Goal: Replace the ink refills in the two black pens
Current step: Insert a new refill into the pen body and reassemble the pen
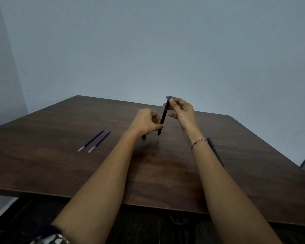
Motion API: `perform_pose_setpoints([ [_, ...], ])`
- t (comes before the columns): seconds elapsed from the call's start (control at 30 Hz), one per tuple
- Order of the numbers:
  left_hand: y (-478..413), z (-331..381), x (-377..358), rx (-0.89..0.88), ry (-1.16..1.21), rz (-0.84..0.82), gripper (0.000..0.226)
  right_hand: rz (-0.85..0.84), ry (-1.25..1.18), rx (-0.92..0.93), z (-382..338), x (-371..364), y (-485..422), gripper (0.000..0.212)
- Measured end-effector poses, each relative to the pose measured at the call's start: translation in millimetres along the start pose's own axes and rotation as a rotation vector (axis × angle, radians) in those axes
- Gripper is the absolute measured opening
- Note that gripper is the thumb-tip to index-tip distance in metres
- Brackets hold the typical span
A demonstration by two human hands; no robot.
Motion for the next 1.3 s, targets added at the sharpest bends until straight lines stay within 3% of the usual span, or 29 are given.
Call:
perform_pose_setpoints([
  [0.4, 0, 1, -1, -0.003, -0.006, 0.003, 0.017, 0.011, 0.037, 0.049, -5, 3, 0, 0.027],
  [0.67, 0, 1, 0, 0.002, -0.001, 0.009, 0.014, -0.070, 0.053, -0.038, 8, -8, -2, 0.028],
  [0.83, 1, 1, 1, 0.003, 0.003, 0.017, 0.015, -0.029, 0.059, -0.022, 7, -3, -2, 0.018],
  [1.3, 0, 0, 2, 0.002, -0.004, 0.025, 0.013, -0.035, 0.058, 0.001, 1, -4, 1, 0.023],
])
Point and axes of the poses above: each hand's wrist, its own y-axis away from the middle knuckle, its own x-axis out of the back of the hand, z = x × y, the point moved 10 cm from there along -y, towards the middle knuckle, and after that the axes turned 12 degrees about -z, right-handed, at the moved point
